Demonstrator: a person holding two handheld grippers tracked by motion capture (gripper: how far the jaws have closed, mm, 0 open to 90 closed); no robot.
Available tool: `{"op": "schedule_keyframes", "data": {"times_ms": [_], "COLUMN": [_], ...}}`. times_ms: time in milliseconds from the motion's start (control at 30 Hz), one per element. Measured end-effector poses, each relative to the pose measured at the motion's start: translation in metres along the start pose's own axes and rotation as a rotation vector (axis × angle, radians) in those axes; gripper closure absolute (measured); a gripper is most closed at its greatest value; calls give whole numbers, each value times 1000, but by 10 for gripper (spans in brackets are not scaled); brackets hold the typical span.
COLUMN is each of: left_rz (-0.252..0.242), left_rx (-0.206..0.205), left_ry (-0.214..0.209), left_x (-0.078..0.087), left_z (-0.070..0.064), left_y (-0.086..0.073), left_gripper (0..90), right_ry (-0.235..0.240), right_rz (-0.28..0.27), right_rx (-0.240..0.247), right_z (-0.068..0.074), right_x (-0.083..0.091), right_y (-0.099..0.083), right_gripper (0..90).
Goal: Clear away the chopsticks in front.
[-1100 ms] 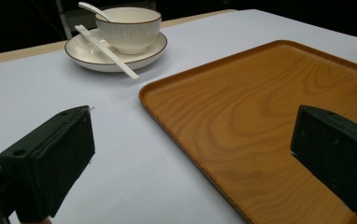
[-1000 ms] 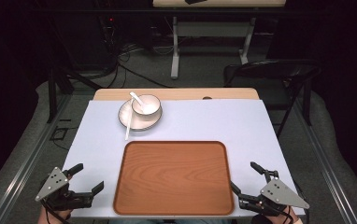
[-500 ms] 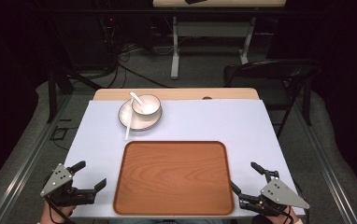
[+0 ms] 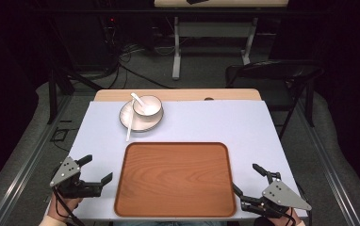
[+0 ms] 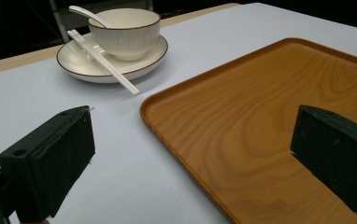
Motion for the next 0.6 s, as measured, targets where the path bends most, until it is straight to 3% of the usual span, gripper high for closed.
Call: {"op": "schedule_keyframes", "data": {"times_ms": [300, 600], "left_rz": [5, 15], "left_rx": [26, 55], "left_ry": [22, 39], "left_x": [-11, -30], "left_z": [17, 40], "left_y": [14, 37], "left_gripper": [0, 0], "right_ry": [-5, 5], "right_rz": [-5, 0], "right_rx": [2, 6], "right_z": [1, 1], "right_x": [2, 0], "right_y": [0, 0], "right_gripper": [140, 140]}}
Point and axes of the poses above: each handheld gripper's, and its own axes: x roughly backward along the jaws, y roughly out of its top, z roughly to its left, the point moved 2 cm from there along -x, roughly forward along the jaws, and after that the axes turned 10 degrees about -y, right-handed, at the moved point
